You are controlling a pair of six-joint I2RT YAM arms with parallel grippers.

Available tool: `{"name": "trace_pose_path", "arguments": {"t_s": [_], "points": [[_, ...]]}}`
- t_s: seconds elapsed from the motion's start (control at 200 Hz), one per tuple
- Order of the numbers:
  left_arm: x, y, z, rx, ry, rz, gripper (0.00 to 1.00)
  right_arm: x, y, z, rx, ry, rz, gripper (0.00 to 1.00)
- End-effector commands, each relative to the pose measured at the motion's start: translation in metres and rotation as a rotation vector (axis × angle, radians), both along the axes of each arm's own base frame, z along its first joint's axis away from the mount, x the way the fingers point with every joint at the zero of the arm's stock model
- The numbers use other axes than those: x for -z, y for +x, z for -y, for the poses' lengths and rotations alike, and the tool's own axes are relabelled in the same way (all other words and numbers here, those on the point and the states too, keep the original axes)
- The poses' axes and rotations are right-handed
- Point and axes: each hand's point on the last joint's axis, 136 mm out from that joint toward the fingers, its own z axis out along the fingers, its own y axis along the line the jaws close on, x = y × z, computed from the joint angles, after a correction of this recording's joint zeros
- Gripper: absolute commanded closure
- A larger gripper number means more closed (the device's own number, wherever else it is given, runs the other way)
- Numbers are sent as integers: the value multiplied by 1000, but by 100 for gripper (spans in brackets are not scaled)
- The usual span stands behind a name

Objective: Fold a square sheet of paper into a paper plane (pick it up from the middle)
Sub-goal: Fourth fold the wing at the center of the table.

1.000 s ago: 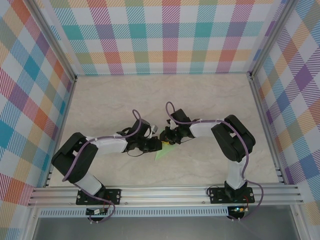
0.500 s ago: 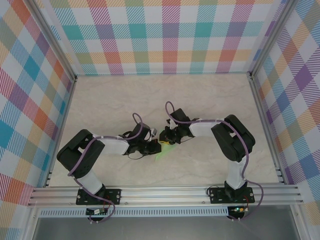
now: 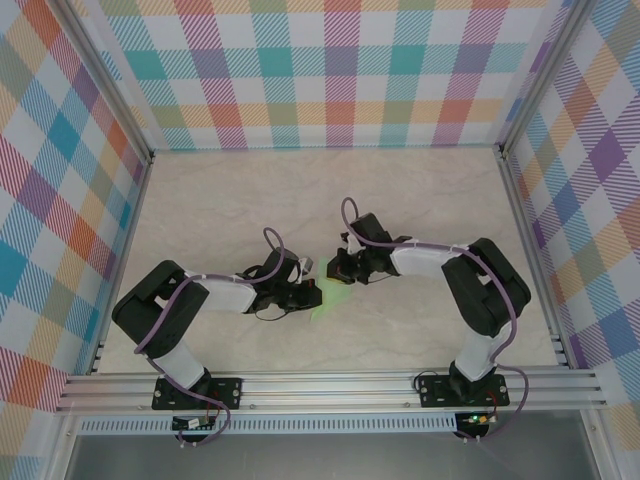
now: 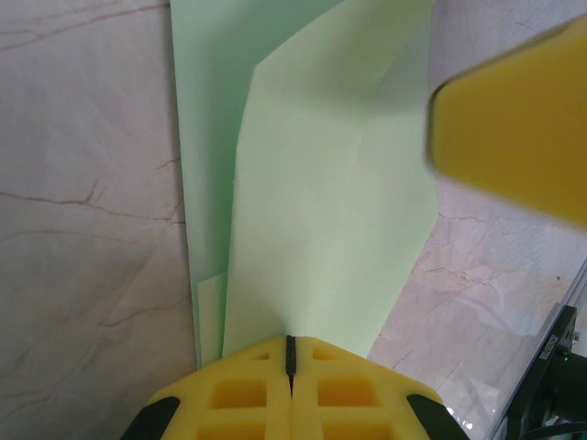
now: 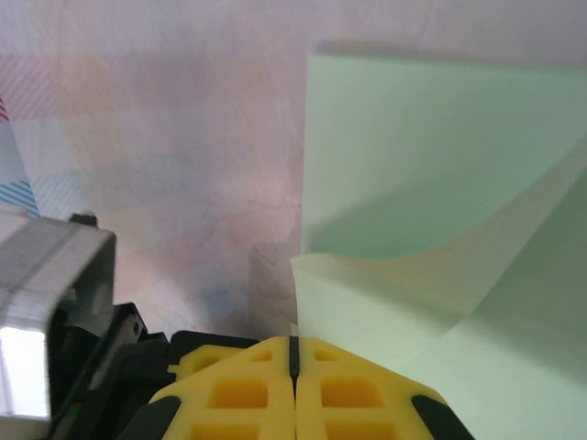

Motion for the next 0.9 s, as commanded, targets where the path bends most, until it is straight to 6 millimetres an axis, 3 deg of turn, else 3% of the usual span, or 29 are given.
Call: {"name": "trace_pose_path", "arguments": {"t_s": [0.0,0.17,0.29,0.62,0.895], "points": [[47,-29,-36,-28,199,-127,97,13,-10,-10,-36,9,-29,95],[49,-30,-38,-26,210,-129,97,43,-9,6,1,-117,-49,95],[53,-33,-41,-21,223,-136,98,53,-6,12,12,-154,-49,94],[60,-40,-49,-13,250,-148,99,41,26,26,69,-115,-17,92],[63,-43,-51,-9,251,-150,99,44,56,49,127,-89,-21,91]]}}
